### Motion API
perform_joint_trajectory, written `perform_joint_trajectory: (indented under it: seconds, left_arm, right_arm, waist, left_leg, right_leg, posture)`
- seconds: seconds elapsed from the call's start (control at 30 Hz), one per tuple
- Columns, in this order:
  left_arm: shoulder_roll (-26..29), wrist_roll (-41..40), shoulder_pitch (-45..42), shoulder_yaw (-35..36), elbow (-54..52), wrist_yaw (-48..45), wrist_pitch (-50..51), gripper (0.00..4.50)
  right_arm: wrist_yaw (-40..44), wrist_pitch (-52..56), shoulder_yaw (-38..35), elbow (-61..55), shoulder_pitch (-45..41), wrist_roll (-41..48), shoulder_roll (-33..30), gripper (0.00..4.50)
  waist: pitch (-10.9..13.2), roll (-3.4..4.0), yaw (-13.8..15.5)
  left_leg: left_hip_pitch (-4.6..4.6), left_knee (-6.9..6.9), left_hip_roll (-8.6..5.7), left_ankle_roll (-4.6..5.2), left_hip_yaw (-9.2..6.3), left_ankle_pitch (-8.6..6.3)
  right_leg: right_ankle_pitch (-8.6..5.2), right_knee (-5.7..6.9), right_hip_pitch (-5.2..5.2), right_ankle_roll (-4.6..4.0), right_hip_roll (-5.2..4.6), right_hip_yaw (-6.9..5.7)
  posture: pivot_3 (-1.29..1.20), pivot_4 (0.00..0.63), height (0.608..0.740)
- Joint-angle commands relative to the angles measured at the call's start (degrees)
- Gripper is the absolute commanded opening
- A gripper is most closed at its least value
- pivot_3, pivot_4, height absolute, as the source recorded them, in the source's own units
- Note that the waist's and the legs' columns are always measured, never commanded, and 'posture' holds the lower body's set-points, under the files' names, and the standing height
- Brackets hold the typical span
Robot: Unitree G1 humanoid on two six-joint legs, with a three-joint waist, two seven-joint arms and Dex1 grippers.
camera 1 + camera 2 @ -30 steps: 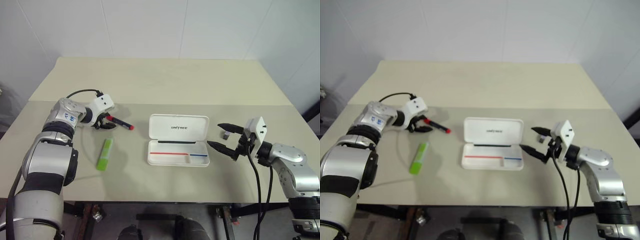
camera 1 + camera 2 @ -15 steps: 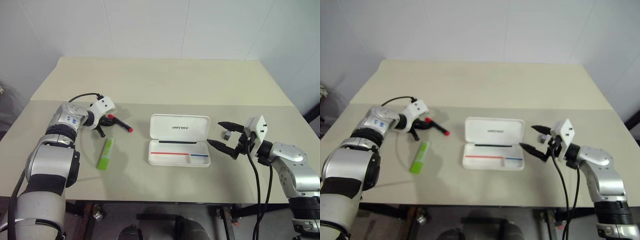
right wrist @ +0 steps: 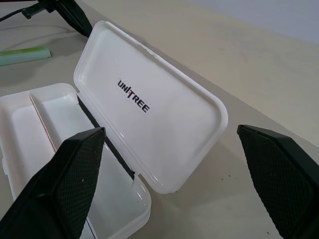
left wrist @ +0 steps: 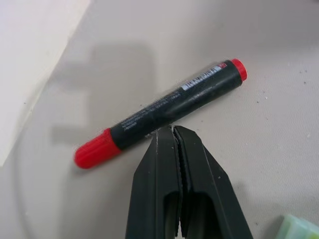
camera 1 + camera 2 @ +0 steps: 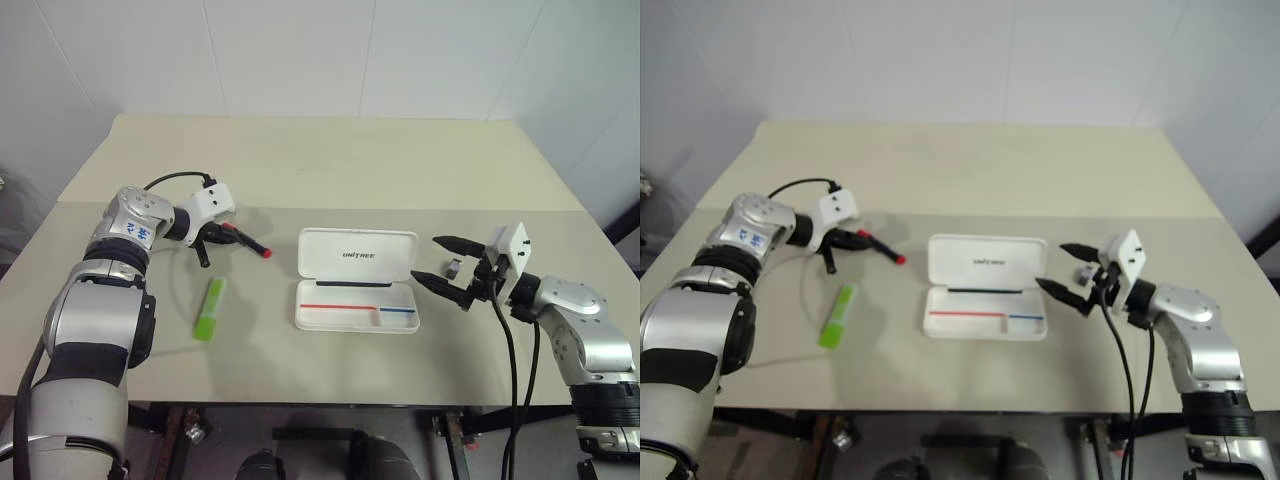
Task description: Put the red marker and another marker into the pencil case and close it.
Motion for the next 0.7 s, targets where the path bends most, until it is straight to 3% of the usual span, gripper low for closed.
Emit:
perform_joint_trajectory:
  seconds: [0.03,0.17,0.2,0.3,0.6,0.67,0.7]
  left_arm:
    - [1.0,-0.4,-2.3,0.7,-2.0,2.2,-0.3,0.03]
    - [0.6,0.0,-2.6,0.3,-1.6,3.4,0.4,0.03]
    - [0.4,0.1,-2.8,0.3,-1.6,3.7,0.6,0.20]
    - [-0.3,0.2,-3.0,0.3,-1.1,4.9,2.4,0.93]
    - [-2.0,-0.4,-3.5,1.4,-0.6,7.6,6.4,3.98]
    - [-2.3,-0.6,-3.5,1.6,-0.4,8.9,7.6,4.47]
    - [-2.5,-0.7,-3.6,1.9,-0.4,9.2,8.0,4.47]
  right_arm:
    - [0.6,-1.4,-0.6,0.0,-1.7,0.1,0.2,4.50]
    - [0.8,-1.6,-0.8,0.3,-1.9,-0.1,0.3,4.50]
    - [0.8,-1.6,-0.9,0.1,-1.7,-0.1,0.3,4.50]
    - [0.6,-1.6,-1.2,-0.5,-1.0,0.0,0.3,4.50]
    - [-0.8,-1.3,-2.6,-3.0,1.6,0.5,-0.4,4.50]
    - [-1.1,-1.2,-2.8,-3.6,2.3,0.6,-0.5,4.50]
    - [-1.2,-1.2,-2.9,-3.8,2.5,0.6,-0.5,4.50]
  waist:
    - [0.0,0.00,0.0]
    - [0.0,0.00,0.0]
    - [0.0,0.00,0.0]
    - [0.0,0.00,0.0]
    - [0.0,0.00,0.0]
    - [0.0,0.00,0.0]
    - [0.0,0.00,0.0]
  left_leg:
    - [0.00,0.00,0.00,0.00,0.00,0.00]
    - [-0.01,0.00,0.00,0.00,-0.01,0.00]
    - [-0.01,0.00,0.00,0.00,0.00,0.00]
    - [-0.01,0.00,0.00,0.00,0.00,0.00]
    - [-0.01,0.00,0.00,-0.01,0.00,0.00]
    - [-0.01,0.00,0.00,-0.01,0.01,0.00]
    - [-0.01,0.00,0.00,-0.01,0.01,0.00]
  right_leg:
    - [0.00,-0.01,0.00,0.00,0.00,0.00]
    - [0.00,-0.01,0.00,0.01,0.00,0.00]
    - [0.00,-0.01,0.00,0.01,0.00,0.00]
    - [0.00,0.00,0.00,0.01,0.00,0.00]
    - [0.00,-0.01,0.00,0.01,0.00,0.00]
    - [0.00,-0.01,0.00,0.01,0.00,0.00]
    - [0.00,-0.01,0.00,0.02,0.00,0.00]
  posture:
    - [0.00,0.150,0.740]
    - [0.00,0.150,0.740]
    - [0.00,0.150,0.740]
    - [0.00,0.150,0.740]
    - [0.00,0.150,0.740]
    - [0.00,0.150,0.740]
    - [0.00,0.150,0.740]
